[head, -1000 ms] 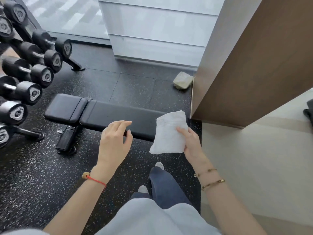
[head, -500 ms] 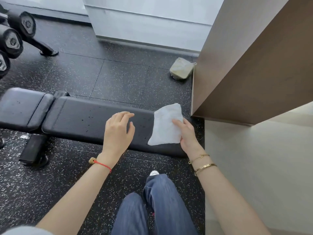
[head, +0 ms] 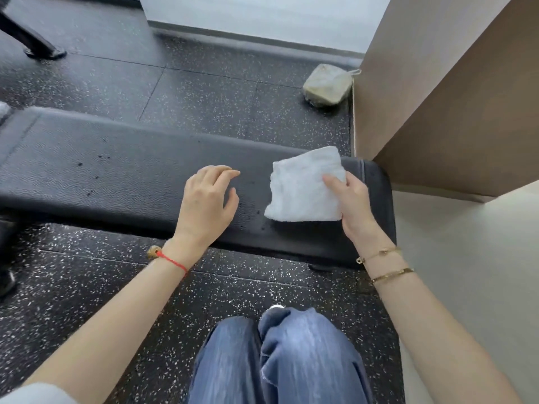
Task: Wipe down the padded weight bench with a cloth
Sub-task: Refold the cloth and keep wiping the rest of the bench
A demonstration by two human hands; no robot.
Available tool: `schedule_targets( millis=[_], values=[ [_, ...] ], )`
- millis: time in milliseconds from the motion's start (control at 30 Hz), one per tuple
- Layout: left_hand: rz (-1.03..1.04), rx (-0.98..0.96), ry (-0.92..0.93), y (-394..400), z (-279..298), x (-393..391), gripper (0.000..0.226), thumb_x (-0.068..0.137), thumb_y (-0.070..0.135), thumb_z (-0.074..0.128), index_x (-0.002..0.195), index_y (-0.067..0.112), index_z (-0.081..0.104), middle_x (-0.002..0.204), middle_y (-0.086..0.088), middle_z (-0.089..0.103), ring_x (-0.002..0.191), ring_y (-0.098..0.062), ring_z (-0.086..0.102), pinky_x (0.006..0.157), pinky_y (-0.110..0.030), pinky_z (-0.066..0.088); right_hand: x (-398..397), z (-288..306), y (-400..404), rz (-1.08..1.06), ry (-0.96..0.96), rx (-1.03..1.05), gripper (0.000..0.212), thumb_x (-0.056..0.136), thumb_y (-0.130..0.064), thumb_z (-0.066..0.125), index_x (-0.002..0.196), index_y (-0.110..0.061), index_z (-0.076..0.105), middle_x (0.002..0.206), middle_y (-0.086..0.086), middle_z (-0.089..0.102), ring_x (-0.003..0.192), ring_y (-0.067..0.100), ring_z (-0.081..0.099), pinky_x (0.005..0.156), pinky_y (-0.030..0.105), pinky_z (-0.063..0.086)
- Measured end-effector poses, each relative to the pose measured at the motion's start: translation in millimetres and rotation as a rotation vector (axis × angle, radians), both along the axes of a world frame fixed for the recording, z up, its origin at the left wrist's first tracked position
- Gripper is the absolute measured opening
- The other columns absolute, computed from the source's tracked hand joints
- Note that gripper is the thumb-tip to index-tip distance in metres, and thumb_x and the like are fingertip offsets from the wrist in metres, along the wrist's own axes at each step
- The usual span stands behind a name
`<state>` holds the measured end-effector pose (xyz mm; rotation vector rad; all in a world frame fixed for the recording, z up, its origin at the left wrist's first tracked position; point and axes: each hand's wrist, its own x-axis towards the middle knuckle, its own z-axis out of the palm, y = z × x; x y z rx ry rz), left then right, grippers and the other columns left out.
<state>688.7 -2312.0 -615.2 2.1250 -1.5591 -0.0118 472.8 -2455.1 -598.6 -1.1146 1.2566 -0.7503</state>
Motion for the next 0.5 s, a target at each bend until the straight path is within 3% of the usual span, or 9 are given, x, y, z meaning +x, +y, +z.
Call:
schedule_targets(
  millis=[133,233,333,400,500],
  values=[
    [-0.006,-0.076,-0.043,-1,-33,8,0.033,0.093,0.017,0.055,0.125,0.013,0.061,0.127,-0.003,0.060,0.124,-0.025,0.051,0.104,-0.042,0.041,-16,-23,-9,0.044,0.459,-0.391,0.035,0.087,-0.019,0.064,0.121,-0.014,0.058,0.110,-0.001,0.065,0.100,0.018,0.062,0.088,0.037,0.050],
    [-0.012,-0.105,-0.053,-1,-45,12,0.033,0.094,0.020,0.055,0.126,0.013,0.060,0.129,-0.003,0.059,0.127,-0.026,0.049,0.105,-0.043,0.039,-20,-37,-2,0.077,0.625,-0.617,0.060,0.086,-0.022,0.064,0.141,-0.014,0.041,0.135,0.003,0.052,0.122,0.022,0.049,0.100,0.036,0.039],
    [-0.012,-0.112,-0.047,0,-51,13,0.034,0.094,0.021,0.055,0.126,0.013,0.061,0.130,-0.004,0.059,0.128,-0.026,0.048,0.104,-0.043,0.038,-16,-44,11,0.134,0.935,-0.903,0.059,0.089,-0.035,0.061,0.143,-0.021,0.044,0.150,0.007,0.037,0.136,0.032,0.031,0.111,0.049,0.027],
    [-0.012,-0.107,-0.041,0,-53,14,0.035,0.094,0.022,0.055,0.127,0.013,0.060,0.130,-0.004,0.059,0.128,-0.025,0.047,0.104,-0.043,0.038,-9,-47,16,0.323,0.958,-0.895,0.054,0.094,-0.044,0.053,0.145,-0.032,0.042,0.156,0.001,0.029,0.144,0.031,0.020,0.117,0.055,0.015],
    [-0.006,-0.081,-0.035,1,-55,16,0.037,0.094,0.023,0.056,0.129,0.012,0.060,0.132,-0.006,0.057,0.130,-0.026,0.045,0.106,-0.044,0.037,4,-54,13,0.621,1.032,-0.728,0.056,0.098,-0.058,0.033,0.151,-0.050,0.018,0.165,-0.008,0.004,0.151,0.030,-0.006,0.118,0.057,-0.007]
  ],
)
